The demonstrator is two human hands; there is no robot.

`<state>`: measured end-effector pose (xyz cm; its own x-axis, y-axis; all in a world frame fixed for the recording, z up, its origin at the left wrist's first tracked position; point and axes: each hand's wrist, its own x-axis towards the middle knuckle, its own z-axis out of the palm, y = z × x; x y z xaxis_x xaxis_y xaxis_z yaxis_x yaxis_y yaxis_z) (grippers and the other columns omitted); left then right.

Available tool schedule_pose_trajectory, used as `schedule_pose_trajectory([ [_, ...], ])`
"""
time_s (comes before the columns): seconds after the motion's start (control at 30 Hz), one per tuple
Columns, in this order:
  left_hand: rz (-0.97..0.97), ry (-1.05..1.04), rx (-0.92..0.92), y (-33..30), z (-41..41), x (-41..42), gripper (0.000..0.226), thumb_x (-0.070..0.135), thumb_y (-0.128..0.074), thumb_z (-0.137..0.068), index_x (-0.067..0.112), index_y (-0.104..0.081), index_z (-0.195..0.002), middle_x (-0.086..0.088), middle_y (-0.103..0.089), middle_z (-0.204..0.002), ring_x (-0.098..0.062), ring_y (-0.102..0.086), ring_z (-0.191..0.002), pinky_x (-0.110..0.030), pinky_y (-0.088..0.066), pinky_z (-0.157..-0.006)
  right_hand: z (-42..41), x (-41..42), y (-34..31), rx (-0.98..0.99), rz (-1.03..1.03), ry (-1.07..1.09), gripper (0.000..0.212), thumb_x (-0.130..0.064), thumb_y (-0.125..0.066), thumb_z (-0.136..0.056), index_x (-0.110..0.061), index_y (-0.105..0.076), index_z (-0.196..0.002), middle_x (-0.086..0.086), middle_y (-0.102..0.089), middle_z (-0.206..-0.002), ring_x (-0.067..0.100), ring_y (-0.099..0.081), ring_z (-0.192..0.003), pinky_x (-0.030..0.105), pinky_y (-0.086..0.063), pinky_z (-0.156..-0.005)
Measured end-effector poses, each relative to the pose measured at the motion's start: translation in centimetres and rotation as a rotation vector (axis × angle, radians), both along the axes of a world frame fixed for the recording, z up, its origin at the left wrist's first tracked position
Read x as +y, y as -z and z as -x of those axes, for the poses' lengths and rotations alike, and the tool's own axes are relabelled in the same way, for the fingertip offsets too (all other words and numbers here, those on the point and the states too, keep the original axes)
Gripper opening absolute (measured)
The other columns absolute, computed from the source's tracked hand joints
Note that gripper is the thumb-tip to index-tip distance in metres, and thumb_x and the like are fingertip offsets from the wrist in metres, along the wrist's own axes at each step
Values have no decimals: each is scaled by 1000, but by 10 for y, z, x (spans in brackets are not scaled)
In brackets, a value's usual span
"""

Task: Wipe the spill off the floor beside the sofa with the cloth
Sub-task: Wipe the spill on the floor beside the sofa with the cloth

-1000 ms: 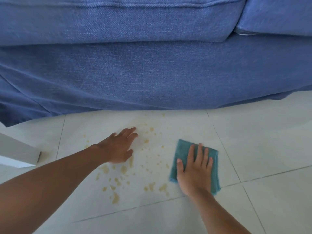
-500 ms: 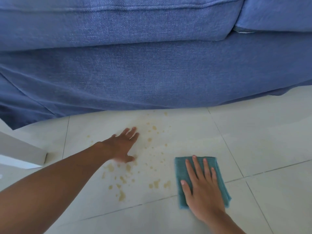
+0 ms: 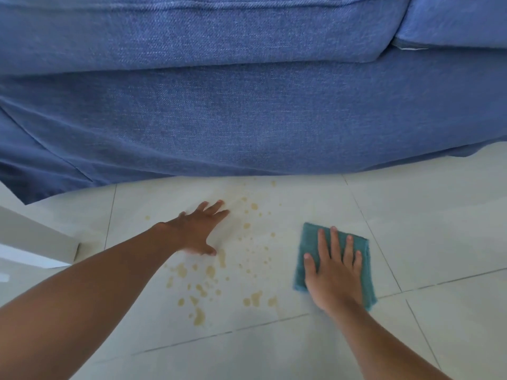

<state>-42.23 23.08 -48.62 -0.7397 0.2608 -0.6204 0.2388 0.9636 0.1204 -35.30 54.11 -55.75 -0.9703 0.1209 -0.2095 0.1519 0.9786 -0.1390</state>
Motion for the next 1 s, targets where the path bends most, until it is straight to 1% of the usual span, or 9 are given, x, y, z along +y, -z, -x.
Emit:
schedule_pose_trajectory([
  [0.07, -10, -9, -6, 1, 0, 2, 105, 40, -72, -87, 28, 5, -158, 9, 22, -164, -21, 14, -153, -57, -16, -121, -12, -38, 0, 32, 22, 31, 77, -57, -13, -92, -19, -12, -159, 6, -2, -168, 37, -1, -153, 58, -7, -122],
  [0.17, -31, -22, 6, 0, 0, 2, 105, 39, -74, -86, 28, 2, -159, 9, 19, -165, -21, 12, -153, -54, -19, -121, -73, -45, 0, 66, 69, -222, 74, -58, -28, -95, -20, -21, -158, 5, -12, -168, 36, -8, -153, 55, -11, -122],
  [0.23, -45, -21, 9, 1, 0, 1, 105, 39, -74, -86, 30, 1, -159, 11, 17, -166, -19, 12, -153, -52, -19, -121, -81, -24, 4, 66, 22, -259, 73, -61, -21, -96, -22, -23, -157, 2, -13, -168, 34, -10, -154, 55, -13, -120],
  [0.4, -49, -27, 26, 5, 1, -4, 106, 43, -75, -83, 33, -1, -158, 14, 15, -165, -14, 10, -153, -48, -20, -121, -45, -77, 1, 91, 26, 113, 74, -53, -25, -94, -14, -25, -157, 9, -7, -165, 41, -10, -152, 61, -14, -119],
  [0.57, -66, -26, 40, 6, 4, -4, 108, 45, -77, -82, 34, -2, -158, 13, 14, -166, -16, 8, -153, -48, -19, -122, -104, -57, 0, 119, 67, -440, 80, -58, -51, -82, -22, -38, -153, 6, -26, -164, 40, -26, -149, 55, -19, -114],
  [0.67, -71, -13, 33, 8, 2, -4, 107, 44, -75, -84, 32, 1, -158, 11, 16, -166, -17, 11, -153, -50, -10, -123, -72, -19, 5, 128, -37, -335, 77, -59, -41, -87, -21, -33, -155, 5, -19, -166, 38, -21, -151, 54, -15, -117],
  [0.8, -28, 36, 31, 10, 2, 0, 106, 42, -72, -87, 26, 5, -159, 2, 17, -166, -27, 11, -153, -46, 5, -123, -6, -67, 4, 48, 10, -11, 78, -58, -17, -90, -20, -17, -159, 6, -2, -168, 39, 0, -153, 56, -2, -121],
  [0.93, -102, -12, 2, 8, 5, -4, 108, 37, -75, -85, 26, 3, -159, 4, 16, -166, -27, 13, -153, -40, 0, -124, -33, -54, -2, 10, 56, -366, 73, -58, -21, -93, -28, -9, -159, -1, 4, -168, 30, 9, -154, 49, 3, -121],
  [1.0, -133, -44, -3, 6, 4, -9, 108, 37, -77, -84, 31, 1, -159, 9, 15, -166, -23, 12, -153, -41, -2, -123, -20, -22, -7, -28, 7, -333, 76, -61, -14, -90, -31, -1, -159, -3, 8, -169, 28, 12, -154, 47, 4, -122],
])
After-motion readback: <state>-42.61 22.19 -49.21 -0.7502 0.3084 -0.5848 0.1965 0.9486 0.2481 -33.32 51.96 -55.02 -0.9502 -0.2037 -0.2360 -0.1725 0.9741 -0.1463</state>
